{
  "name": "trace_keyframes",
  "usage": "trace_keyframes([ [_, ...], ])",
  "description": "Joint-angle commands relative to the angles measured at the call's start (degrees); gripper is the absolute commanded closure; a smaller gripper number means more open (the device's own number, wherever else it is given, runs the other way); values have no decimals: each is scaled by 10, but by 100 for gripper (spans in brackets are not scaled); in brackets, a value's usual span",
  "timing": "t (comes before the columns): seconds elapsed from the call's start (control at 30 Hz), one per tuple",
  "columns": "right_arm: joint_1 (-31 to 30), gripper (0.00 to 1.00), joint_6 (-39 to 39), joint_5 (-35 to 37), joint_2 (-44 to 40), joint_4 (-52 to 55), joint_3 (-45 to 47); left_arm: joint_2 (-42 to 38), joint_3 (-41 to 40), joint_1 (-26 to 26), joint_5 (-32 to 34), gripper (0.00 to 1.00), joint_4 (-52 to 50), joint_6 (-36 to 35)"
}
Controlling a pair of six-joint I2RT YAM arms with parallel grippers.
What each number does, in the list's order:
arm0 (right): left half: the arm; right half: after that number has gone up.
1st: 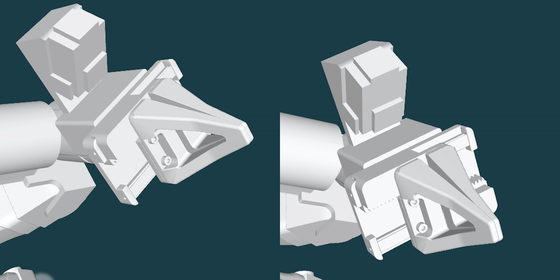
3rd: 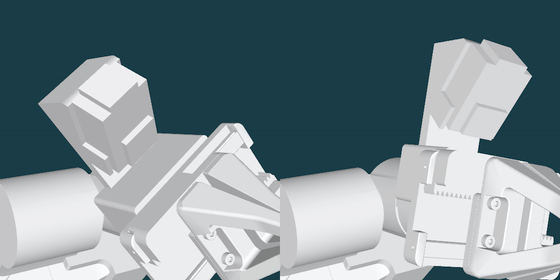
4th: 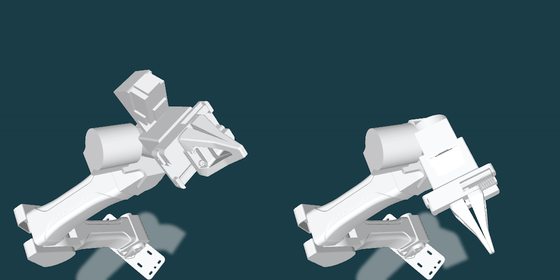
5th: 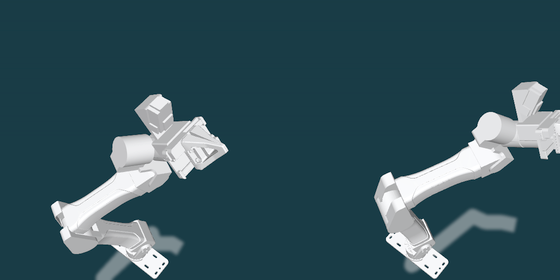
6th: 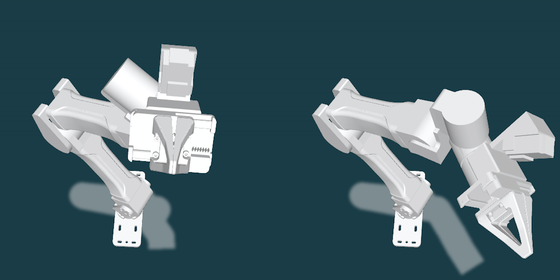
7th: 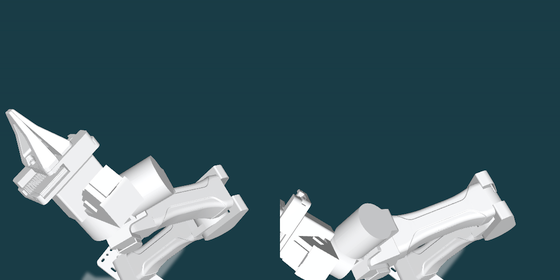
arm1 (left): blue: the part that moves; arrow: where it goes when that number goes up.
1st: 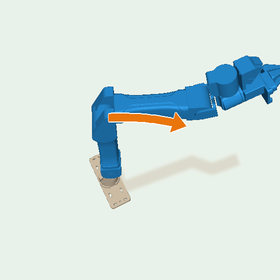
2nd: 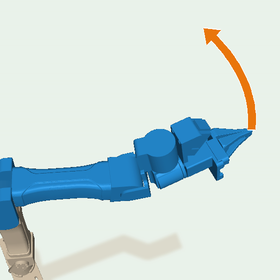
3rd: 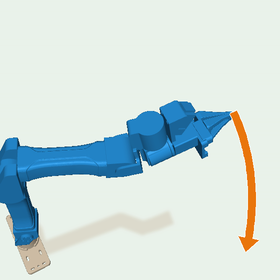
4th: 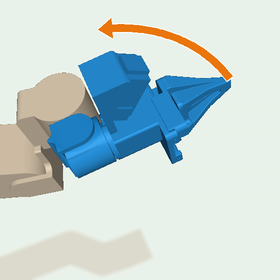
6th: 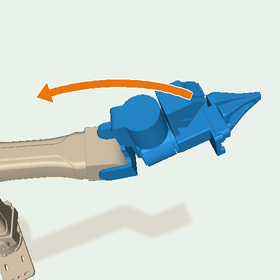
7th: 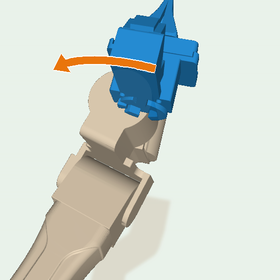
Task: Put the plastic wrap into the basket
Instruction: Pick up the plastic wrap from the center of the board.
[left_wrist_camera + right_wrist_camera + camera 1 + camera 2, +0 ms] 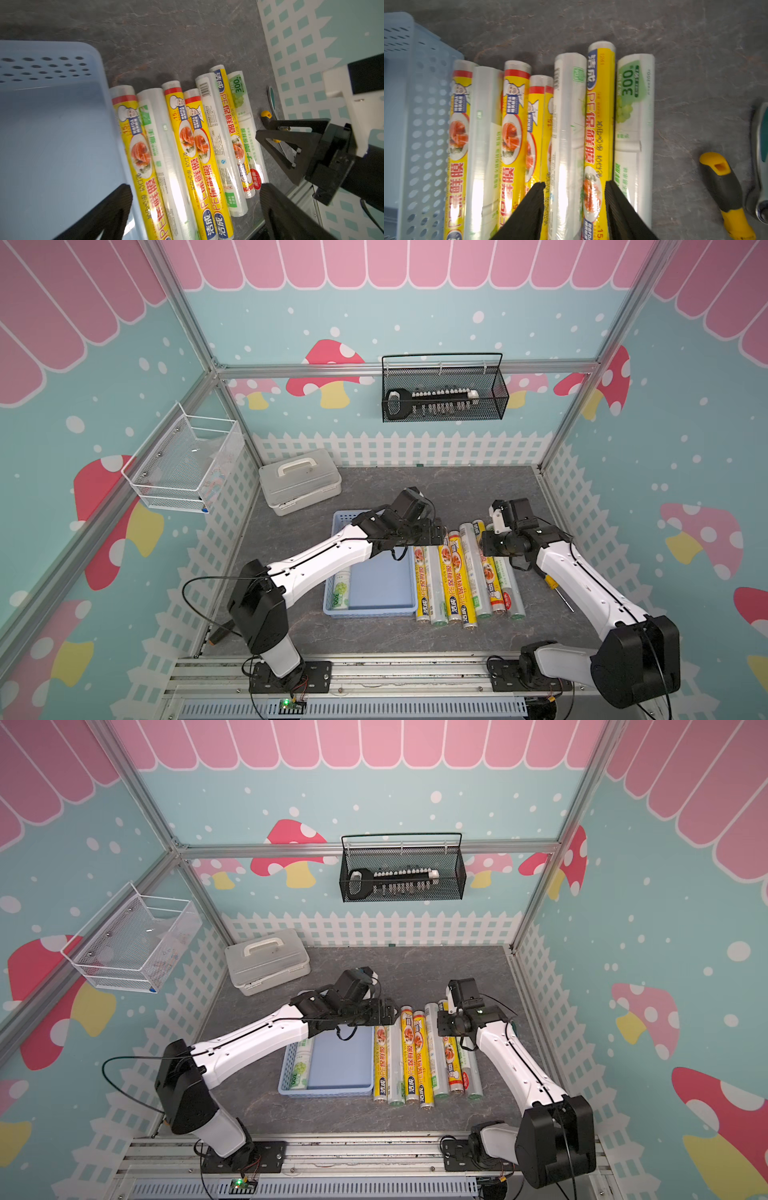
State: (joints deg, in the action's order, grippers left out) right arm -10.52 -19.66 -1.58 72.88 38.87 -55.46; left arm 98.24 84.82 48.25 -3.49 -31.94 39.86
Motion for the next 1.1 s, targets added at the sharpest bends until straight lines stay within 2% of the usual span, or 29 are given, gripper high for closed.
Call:
trace_keyframes([
  [0.0, 38, 50, 27, -21, 2, 35, 16, 49, 59, 29, -30, 1, -7, -19],
  [0.17, 92, 49, 37, -7, 19, 48, 27, 144, 171, 66, -42, 1, -60, -42],
  [0.37, 107, 48, 51, 0, 66, 59, 13, 214, 257, 94, -46, 1, -102, -63],
  [0.8, 106, 47, 76, 31, 165, 72, -34, 235, 274, 94, -43, 1, -112, -70],
  [1.07, 107, 47, 90, 23, 208, 69, -46, 238, 281, 91, -40, 1, -112, -67],
])
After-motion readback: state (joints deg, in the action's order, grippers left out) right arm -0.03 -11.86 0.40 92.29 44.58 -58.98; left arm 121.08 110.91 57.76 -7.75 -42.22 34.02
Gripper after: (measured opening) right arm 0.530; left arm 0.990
